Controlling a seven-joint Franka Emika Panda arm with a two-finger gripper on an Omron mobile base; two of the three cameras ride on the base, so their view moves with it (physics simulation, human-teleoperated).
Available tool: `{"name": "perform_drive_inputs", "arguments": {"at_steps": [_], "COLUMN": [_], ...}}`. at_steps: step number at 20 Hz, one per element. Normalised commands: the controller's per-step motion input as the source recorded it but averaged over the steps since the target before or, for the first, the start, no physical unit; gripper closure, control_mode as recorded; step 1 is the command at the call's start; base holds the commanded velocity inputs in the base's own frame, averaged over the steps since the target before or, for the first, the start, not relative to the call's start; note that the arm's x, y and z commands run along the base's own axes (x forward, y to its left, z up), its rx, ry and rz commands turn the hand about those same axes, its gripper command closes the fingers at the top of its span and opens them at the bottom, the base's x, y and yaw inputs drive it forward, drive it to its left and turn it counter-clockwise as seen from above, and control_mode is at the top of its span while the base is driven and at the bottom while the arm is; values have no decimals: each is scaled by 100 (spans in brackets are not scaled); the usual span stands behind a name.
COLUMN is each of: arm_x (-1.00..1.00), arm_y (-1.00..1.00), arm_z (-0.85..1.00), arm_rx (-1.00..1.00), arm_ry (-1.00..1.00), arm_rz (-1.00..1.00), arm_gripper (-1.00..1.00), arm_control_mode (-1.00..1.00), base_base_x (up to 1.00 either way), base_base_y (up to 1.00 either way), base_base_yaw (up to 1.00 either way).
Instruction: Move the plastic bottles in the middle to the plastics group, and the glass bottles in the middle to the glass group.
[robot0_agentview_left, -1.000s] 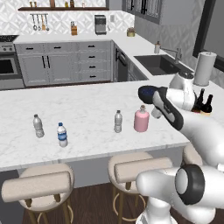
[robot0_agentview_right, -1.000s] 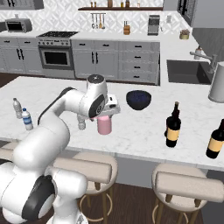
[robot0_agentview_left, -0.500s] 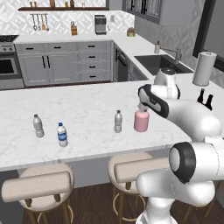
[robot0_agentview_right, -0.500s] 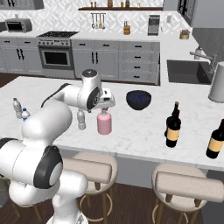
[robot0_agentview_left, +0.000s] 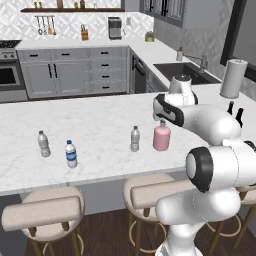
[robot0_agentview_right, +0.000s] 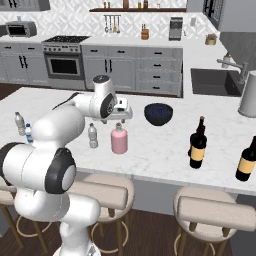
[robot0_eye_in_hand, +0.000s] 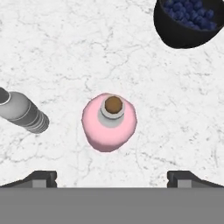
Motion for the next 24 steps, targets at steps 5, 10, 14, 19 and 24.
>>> {"name": "perform_drive_inputs", "arguments": {"at_steps": [5,10,14,19,24], "arm_x": [25,29,14,17,24], "arm_y": [0,0,0,0,0], "arm_z": [-28,-36,-13,-7,-5], "arm_rx": [6,5,0,0,0], "arm_ry": [0,0,0,0,0], "arm_rz": [0,0,0,0,0], "arm_gripper": [-100,-100,-100,-100,-100], "arm_control_mode": [-100,-100,-100,-100,-100], "base_base_x": [0,0,0,0,0], "base_base_y": [0,0,0,0,0], "base_base_yaw": [0,0,0,0,0]}}
